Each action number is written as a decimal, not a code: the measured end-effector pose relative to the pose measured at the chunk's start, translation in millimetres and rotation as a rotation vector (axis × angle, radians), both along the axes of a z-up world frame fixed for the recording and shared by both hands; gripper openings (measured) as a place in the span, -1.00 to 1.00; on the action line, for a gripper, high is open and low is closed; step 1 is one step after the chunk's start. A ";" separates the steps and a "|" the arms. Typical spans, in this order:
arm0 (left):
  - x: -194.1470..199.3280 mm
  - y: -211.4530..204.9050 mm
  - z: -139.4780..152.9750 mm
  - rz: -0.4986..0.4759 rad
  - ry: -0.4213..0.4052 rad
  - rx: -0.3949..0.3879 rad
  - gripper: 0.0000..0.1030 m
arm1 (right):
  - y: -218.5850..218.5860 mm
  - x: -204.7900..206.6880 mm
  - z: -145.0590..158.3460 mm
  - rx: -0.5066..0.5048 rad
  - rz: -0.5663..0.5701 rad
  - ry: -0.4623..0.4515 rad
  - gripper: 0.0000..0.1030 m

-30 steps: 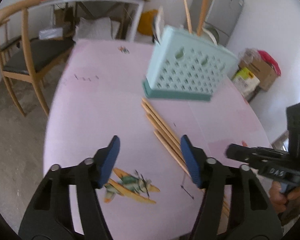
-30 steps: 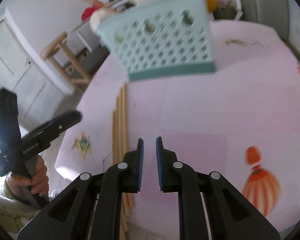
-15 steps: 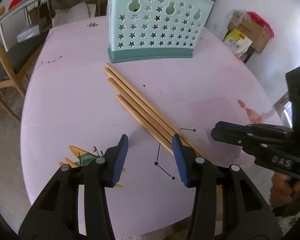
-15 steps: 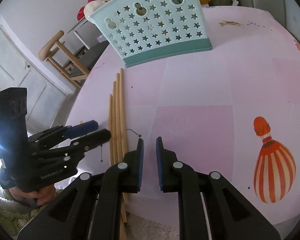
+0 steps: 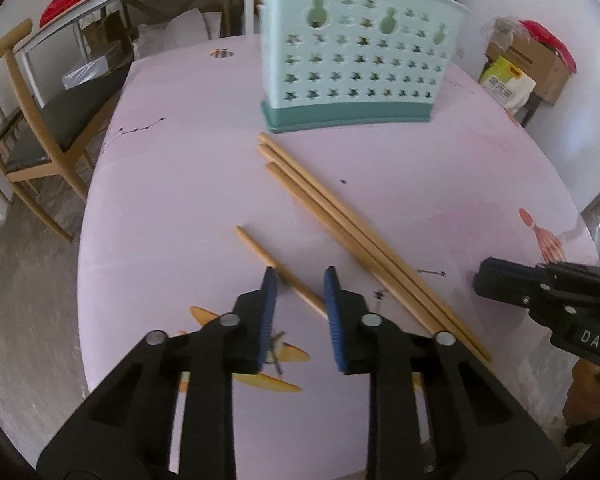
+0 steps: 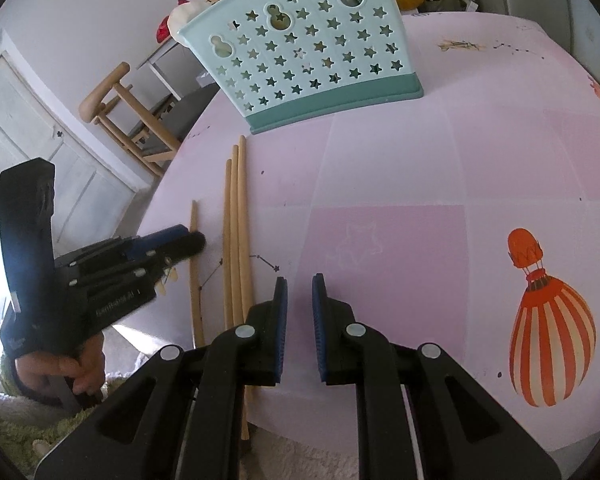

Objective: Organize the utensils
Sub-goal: 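Move both grippers down to the loose wooden chopsticks on the table, then close the left gripper on a single loose wooden chopstick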

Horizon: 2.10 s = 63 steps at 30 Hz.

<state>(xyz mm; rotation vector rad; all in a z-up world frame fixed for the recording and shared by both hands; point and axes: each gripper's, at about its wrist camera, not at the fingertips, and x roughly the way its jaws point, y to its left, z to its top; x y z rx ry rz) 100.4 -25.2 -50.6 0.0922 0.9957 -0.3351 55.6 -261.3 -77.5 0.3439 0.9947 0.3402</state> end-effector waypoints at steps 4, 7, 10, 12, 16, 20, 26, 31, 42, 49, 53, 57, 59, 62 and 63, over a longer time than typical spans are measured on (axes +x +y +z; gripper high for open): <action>10.4 16.6 -0.6 0.035 -0.005 -0.010 -0.78 | 3.2 2.0 0.4 -0.015 0.002 -0.005 -0.74; 23.2 31.7 -2.2 0.062 -0.007 -0.041 -0.86 | 6.7 3.9 1.9 -0.026 0.002 -0.016 -0.59; 33.2 41.7 -4.3 0.068 -0.001 -0.088 -0.85 | 9.8 6.0 4.4 -0.036 -0.003 -0.023 -0.26; 36.2 48.3 -5.9 0.063 0.010 -0.120 -0.82 | 10.9 6.2 9.7 -0.062 -0.023 -0.043 -0.12; 32.8 50.3 -5.3 0.042 0.003 -0.151 0.11 | 1.9 7.0 18.0 -0.081 -0.094 -0.084 0.43; 24.2 43.3 -7.3 0.021 -0.022 -0.117 0.63 | -9.9 14.9 8.7 -0.097 -0.162 -0.027 0.57; 14.7 48.4 -7.4 0.010 -0.035 -0.171 0.84 | -16.3 16.7 3.0 -0.094 -0.235 -0.025 0.88; 12.5 52.9 -6.7 0.005 -0.032 -0.213 0.84 | -18.4 16.6 1.9 -0.095 -0.273 -0.043 0.88; 9.8 65.9 -4.2 0.037 0.010 -0.336 0.84 | -18.0 15.7 4.1 -0.099 -0.296 -0.043 0.88; 9.7 69.4 -4.7 0.044 0.016 -0.365 0.84 | -23.1 11.8 2.9 -0.052 -0.331 -0.068 0.88; 9.3 71.2 -5.9 0.038 0.024 -0.393 0.84 | -33.3 7.5 1.6 0.031 -0.351 -0.094 0.88; 9.1 76.5 -7.3 0.040 0.035 -0.455 0.84 | -38.0 6.7 1.1 0.070 -0.348 -0.103 0.88; 9.1 75.8 -7.4 0.043 0.037 -0.453 0.84 | -38.2 6.7 1.5 0.074 -0.344 -0.104 0.88; 9.9 72.0 -7.0 0.035 0.044 -0.429 0.84 | -36.5 7.3 2.3 0.060 -0.330 -0.105 0.88; 10.1 71.8 -6.9 0.035 0.046 -0.425 0.84 | -35.8 7.5 2.3 0.054 -0.326 -0.105 0.88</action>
